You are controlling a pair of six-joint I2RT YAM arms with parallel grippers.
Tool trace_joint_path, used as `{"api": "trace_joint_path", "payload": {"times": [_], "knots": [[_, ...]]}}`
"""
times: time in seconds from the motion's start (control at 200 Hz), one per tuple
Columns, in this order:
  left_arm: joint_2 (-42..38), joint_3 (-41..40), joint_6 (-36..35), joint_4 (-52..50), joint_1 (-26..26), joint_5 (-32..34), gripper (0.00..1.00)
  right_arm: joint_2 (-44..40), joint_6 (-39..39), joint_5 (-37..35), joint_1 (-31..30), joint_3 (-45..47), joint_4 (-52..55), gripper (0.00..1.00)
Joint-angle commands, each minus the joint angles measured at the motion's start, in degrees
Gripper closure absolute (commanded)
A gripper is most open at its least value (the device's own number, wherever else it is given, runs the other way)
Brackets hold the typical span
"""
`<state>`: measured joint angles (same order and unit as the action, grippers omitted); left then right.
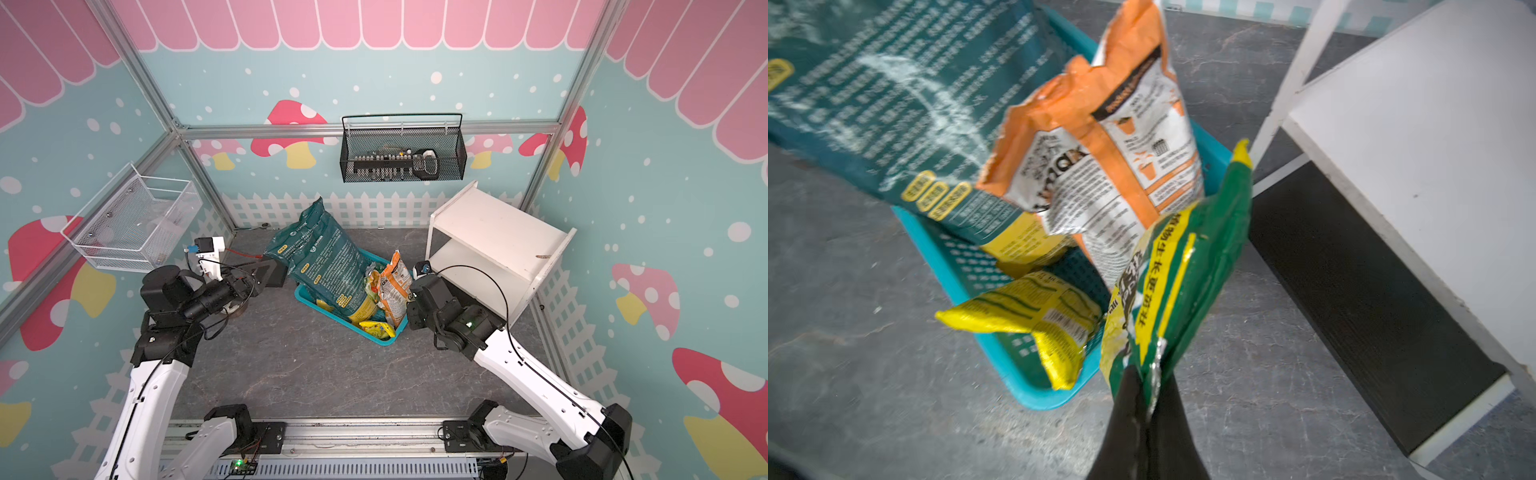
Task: Take down the fertilizer bag from the shelf
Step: Place the fertilizer bag in the storage box.
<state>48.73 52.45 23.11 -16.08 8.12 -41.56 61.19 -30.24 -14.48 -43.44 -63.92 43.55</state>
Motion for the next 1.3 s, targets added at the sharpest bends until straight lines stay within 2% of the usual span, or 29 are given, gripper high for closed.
{"api": "trace_joint_path", "payload": {"times": [0.0, 0.14, 0.355, 0.59, 0.826, 0.896, 0.956, 1.021, 1.066, 1.161, 1.236, 1.296], "knots": [[-0.8, 1.6, -1.4, -0.6, -0.3, 0.7, 0.01, -0.7, 1.3, 4.8, -2.4, -5.4, 2.9, 1.00], [-0.8, 1.6, -1.4, -0.6, -0.3, 0.7, 0.01, 0.6, 3.7, 9.1, -5.7, -9.0, 3.9, 1.00], [-0.8, 1.6, -1.4, -0.5, -0.3, 0.7, 0.00, 5.6, 8.8, 14.2, -6.0, -15.5, 4.5, 1.00], [-0.8, 1.6, -1.4, -0.6, -0.3, 0.6, 0.01, 12.4, 17.1, 19.4, -5.8, -18.1, 1.3, 1.00], [-0.8, 1.6, -1.3, -0.6, -0.3, 0.5, 0.01, 15.8, 25.2, 13.7, -5.9, -23.4, 2.4, 1.00], [-0.8, 1.7, -1.4, -0.6, -0.4, 0.6, 0.01, 14.0, 28.7, 8.4, -5.9, -21.4, -0.1, 1.00], [-0.7, 1.6, -1.4, -0.6, -0.3, 0.6, 0.01, 10.8, 33.3, 7.0, -5.9, -17.6, -3.3, 1.00], [-0.7, 1.6, -1.4, -0.5, -0.3, 0.6, 0.01, 6.7, 40.4, 8.8, -5.9, -12.4, -7.4, 1.00], [-0.7, 1.7, -1.5, -0.6, -0.3, 0.6, 0.01, 3.4, 46.9, 12.6, -5.9, -9.0, -10.5, 1.00], [-0.7, 1.6, -1.5, -0.6, -0.3, 0.6, 0.01, -1.5, 51.5, 12.8, -5.8, -4.7, -16.0, 1.00], [-0.7, 1.7, -1.4, -0.6, -0.3, 0.6, 0.01, -1.9, 56.5, 15.9, -5.5, -3.8, -15.5, 1.00], [-0.8, 1.6, -1.5, -0.6, -0.4, 0.6, 0.01, 0.8, 59.0, 18.1, -5.0, -5.2, -11.9, 1.00]]}}
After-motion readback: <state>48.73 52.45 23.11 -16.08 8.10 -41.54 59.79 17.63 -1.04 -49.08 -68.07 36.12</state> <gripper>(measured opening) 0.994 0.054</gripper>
